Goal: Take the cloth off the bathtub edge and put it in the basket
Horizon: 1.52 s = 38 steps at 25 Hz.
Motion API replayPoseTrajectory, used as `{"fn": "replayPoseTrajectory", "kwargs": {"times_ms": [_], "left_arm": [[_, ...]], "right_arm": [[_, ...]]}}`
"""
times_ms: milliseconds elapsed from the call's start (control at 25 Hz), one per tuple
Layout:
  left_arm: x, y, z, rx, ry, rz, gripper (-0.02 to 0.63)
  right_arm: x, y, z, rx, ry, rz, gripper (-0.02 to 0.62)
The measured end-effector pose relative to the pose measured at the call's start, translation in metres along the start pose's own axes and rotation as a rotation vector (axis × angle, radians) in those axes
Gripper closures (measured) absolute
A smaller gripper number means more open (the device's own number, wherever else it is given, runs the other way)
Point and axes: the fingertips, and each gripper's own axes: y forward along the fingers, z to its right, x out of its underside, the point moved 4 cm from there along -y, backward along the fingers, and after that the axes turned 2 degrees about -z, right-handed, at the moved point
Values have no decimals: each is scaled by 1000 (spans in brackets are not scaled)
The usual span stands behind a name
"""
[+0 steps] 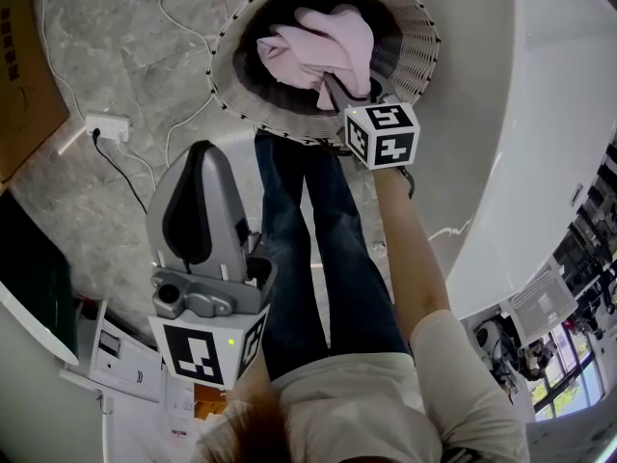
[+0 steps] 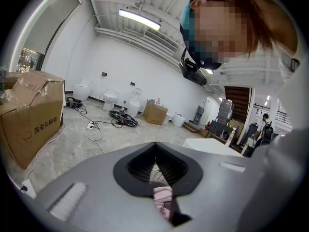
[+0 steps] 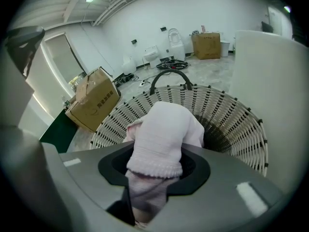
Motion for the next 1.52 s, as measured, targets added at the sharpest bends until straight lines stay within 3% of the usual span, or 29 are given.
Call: {"fn": "replayPoseTrajectory", "kwargs": {"times_ms": [680, 1200, 1520], "left_arm": [[18, 6, -9, -14, -15, -27, 592], [11, 3, -5, -1, -10, -18, 592], [-3, 3, -1, 5, -1, 6, 594]], "right_arm": [[34, 57, 17, 26, 9, -186, 448], [36, 55, 17, 49, 2, -223, 446], [36, 51, 14, 26, -28, -283, 393]]}}
